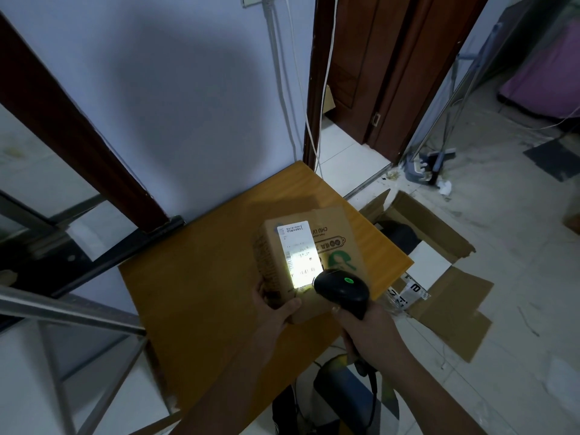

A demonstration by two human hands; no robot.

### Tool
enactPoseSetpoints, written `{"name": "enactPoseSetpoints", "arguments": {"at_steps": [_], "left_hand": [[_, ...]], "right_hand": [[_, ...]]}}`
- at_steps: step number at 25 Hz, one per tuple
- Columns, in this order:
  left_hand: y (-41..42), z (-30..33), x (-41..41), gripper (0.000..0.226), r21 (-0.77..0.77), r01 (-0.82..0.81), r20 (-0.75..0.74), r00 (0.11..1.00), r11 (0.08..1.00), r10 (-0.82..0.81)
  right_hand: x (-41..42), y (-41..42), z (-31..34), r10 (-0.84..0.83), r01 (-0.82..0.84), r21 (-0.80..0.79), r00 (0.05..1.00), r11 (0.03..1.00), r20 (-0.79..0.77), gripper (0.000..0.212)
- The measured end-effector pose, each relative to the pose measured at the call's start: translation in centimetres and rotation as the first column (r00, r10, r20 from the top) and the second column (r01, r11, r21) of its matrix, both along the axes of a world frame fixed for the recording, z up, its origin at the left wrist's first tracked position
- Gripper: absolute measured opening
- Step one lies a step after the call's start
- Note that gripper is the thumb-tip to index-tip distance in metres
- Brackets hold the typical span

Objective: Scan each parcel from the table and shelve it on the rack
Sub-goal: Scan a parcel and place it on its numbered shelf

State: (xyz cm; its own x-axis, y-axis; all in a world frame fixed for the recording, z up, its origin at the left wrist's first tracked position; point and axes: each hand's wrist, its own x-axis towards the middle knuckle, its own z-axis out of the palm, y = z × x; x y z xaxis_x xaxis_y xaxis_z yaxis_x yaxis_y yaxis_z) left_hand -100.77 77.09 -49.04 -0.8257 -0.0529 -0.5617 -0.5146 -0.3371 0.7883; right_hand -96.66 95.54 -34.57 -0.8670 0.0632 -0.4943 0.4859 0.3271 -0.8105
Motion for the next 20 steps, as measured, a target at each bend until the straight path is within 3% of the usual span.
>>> {"name": "enactPoseSetpoints", "arguments": {"at_steps": [2, 7, 9, 13, 15, 17, 20], "left_hand": [[-0.3, 0.0, 0.2, 0.104, -0.007, 0.013, 0.007, 1.000, 1.000, -0.013], [-1.6, 1.9, 0.3, 0.120, 0.039, -0.015, 0.052, 0.999, 0.999, 0.013], [-2.5, 3.3, 0.8, 0.112, 0.015, -0.017, 0.081, 0.997, 1.000, 0.016], [-3.5, 6.8, 3.3, 0.074, -0.025, -0.071, 0.109, 0.991, 0.997, 0.073], [-3.5, 8.7, 5.4, 0.076, -0.036, -0.118, 0.107, 0.987, 0.992, 0.121], [-3.0, 10.6, 8.1, 0.094, -0.042, -0.166, 0.103, 0.980, 0.985, 0.169], [-1.8, 13.3, 13.2, 0.074, -0.021, -0.246, 0.104, 0.963, 0.969, 0.247]], "right_hand": [[0.2, -0.4, 0.6, -0.007, 0.007, -0.005, 1.000, 1.000, 0.008, 0.041], [0.7, -0.3, 2.4, 0.002, -0.004, 0.083, 1.000, 0.997, 0.016, 0.030], [1.2, 0.2, 3.4, 0.030, -0.030, 0.100, 1.000, 0.995, -0.004, 0.029], [2.8, 0.5, 5.3, 0.073, -0.069, 0.058, 0.995, 0.996, -0.069, 0.017], [4.6, 0.7, 6.5, 0.111, -0.113, -0.008, 0.989, 0.994, -0.100, 0.014], [6.9, 1.0, 7.7, 0.187, -0.194, -0.044, 0.972, 0.980, -0.142, 0.016], [10.6, 1.4, 9.1, 0.314, -0.327, -0.029, 0.926, 0.945, -0.210, 0.031]]}}
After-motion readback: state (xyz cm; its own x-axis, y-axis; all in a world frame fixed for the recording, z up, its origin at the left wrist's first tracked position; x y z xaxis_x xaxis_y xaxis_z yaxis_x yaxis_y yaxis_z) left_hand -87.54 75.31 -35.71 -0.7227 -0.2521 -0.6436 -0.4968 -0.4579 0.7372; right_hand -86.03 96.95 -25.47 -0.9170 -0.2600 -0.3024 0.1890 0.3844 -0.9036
